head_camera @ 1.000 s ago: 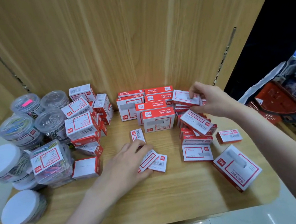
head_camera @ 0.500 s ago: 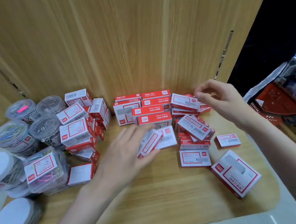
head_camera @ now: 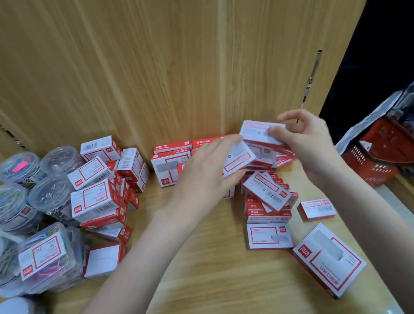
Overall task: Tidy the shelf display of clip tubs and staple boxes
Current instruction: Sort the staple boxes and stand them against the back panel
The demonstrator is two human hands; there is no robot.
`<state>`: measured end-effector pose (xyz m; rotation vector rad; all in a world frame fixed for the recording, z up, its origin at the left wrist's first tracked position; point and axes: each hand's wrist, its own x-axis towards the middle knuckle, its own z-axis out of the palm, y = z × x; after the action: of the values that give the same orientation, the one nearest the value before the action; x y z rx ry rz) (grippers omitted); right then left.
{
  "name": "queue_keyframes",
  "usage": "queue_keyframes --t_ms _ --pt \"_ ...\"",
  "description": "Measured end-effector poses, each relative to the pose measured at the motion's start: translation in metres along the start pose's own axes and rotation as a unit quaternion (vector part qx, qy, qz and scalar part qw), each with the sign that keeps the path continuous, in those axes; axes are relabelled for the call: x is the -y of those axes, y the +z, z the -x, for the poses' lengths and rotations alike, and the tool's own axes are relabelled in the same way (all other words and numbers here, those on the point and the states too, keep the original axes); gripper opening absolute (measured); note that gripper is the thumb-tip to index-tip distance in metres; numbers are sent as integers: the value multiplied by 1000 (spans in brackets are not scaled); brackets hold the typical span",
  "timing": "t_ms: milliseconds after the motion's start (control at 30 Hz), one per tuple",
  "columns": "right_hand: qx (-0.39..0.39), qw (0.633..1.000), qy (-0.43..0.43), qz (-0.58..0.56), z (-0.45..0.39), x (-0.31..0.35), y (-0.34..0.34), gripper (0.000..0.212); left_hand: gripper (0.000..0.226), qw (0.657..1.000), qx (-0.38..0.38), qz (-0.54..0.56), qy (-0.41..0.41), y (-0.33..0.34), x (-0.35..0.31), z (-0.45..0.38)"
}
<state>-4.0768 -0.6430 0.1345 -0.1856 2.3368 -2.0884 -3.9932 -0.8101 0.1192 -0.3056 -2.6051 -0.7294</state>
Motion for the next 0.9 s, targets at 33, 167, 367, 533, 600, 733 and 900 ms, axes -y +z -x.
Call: queue_keyframes --t_ms 33,167,367,533,600,733,900 --pt "-37 999 -18 24 -7 -3 1 22 52 1000 0 -13 17 4 1 0" --pt "-50 994 -23 97 -26 -18 7 16 48 999 18 -1 34 20 -2 -11" --pt "28 980 -78 182 -27 -20 4 5 40 998 31 -49 36 40 1 -26" --pt "17 958 -93 271 -27 -29 -1 10 47 995 5 -95 5 41 2 -21" --pt "2 955 -106 277 -27 -34 2 11 50 996 0 -90 1 41 4 -15" --pt "-17 936 -154 317 -24 -37 2 10 46 998 -25 -58 -11 32 3 0" --pt "3 951 -215 223 -1 -4 0 19 33 993 -114 -28 -33 7 5 27"
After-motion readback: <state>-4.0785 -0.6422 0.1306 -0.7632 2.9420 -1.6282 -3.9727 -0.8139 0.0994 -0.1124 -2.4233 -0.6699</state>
